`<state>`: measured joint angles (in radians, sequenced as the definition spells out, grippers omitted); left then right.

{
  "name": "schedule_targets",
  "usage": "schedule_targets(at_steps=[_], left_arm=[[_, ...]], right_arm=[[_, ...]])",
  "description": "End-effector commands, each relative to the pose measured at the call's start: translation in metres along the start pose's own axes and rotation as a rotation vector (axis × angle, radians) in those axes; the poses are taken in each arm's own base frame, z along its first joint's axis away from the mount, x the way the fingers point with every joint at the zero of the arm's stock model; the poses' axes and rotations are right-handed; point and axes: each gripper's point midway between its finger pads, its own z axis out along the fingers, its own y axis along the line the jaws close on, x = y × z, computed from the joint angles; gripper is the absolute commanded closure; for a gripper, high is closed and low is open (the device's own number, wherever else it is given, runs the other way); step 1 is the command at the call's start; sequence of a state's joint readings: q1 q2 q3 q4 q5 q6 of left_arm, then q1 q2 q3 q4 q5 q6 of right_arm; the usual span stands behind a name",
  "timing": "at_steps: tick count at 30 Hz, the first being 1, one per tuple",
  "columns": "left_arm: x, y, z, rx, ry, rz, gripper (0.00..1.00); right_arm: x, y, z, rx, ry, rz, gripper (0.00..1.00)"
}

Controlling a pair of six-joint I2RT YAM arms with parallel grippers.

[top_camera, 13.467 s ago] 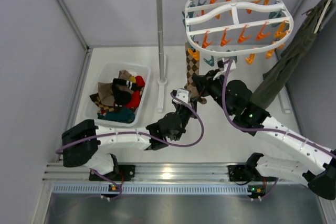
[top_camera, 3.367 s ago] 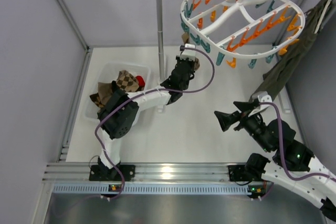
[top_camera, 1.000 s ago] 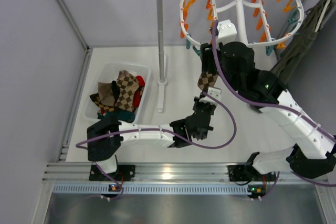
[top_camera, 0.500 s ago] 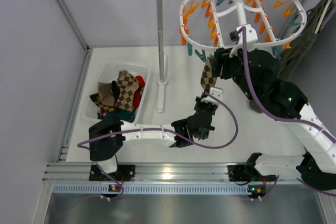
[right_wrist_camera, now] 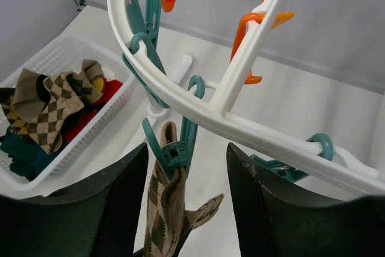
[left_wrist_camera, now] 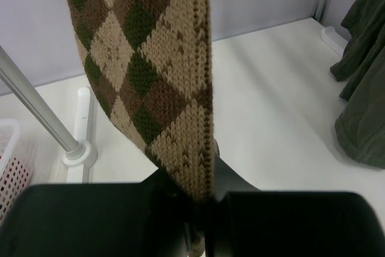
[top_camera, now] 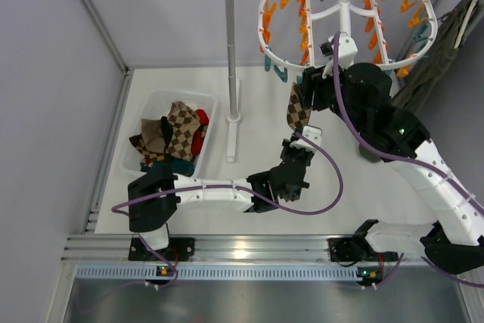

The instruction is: Remove the socks clipped to the hanger

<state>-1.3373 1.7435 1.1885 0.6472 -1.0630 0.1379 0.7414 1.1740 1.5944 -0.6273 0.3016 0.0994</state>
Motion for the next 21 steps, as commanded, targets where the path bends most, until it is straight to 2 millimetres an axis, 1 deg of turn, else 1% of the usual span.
schedule_targets(at_steps=[1,2,5,9,11,12,15,16,17,19,20,21], left_arm=[[-0.028,0.003,-0.004,0.014,-0.05,-0.096,1.0],[-0.028,0.002,-0.004,0.017,-0.05,-0.095,1.0],[-0.027,0.002,-0.006,0.028,-0.051,-0.1,1.0],[-0.028,0.002,-0.008,0.046,-0.053,-0.116,1.0],[-0.029,0.003,-0.008,0.049,-0.054,-0.123,1.0],[-0.029,0.003,-0.009,0.051,-0.055,-0.125,1.0],[-0.03,0.003,-0.009,0.054,-0.055,-0.125,1.0],[-0.03,0.003,-0.009,0.055,-0.056,-0.126,1.0],[-0.029,0.003,-0.009,0.056,-0.055,-0.123,1.0],[-0.03,0.004,-0.009,0.054,-0.055,-0.125,1.0],[-0.029,0.004,-0.01,0.054,-0.054,-0.123,1.0],[-0.029,0.004,-0.01,0.054,-0.054,-0.123,1.0]], right_arm=[[-0.021,0.014,0.004,-0.105,-0.085,0.043,0.48],[-0.021,0.017,0.005,-0.124,-0.098,0.045,0.47],[-0.023,0.015,0.009,-0.116,-0.123,0.053,0.48],[-0.025,0.008,0.018,-0.083,-0.145,0.067,0.48],[-0.024,0.005,0.023,-0.061,-0.149,0.08,0.48],[-0.026,0.004,0.024,-0.057,-0.165,0.087,0.48],[-0.024,0.002,0.03,-0.038,-0.172,0.109,0.49],[-0.03,0.002,0.03,-0.037,-0.195,0.128,0.5],[-0.029,0.001,0.031,-0.032,-0.195,0.133,0.52],[-0.033,-0.001,0.031,-0.027,-0.218,0.15,0.57],[-0.035,-0.001,0.03,-0.024,-0.228,0.157,0.63],[-0.036,-0.001,0.031,-0.022,-0.233,0.162,0.66]])
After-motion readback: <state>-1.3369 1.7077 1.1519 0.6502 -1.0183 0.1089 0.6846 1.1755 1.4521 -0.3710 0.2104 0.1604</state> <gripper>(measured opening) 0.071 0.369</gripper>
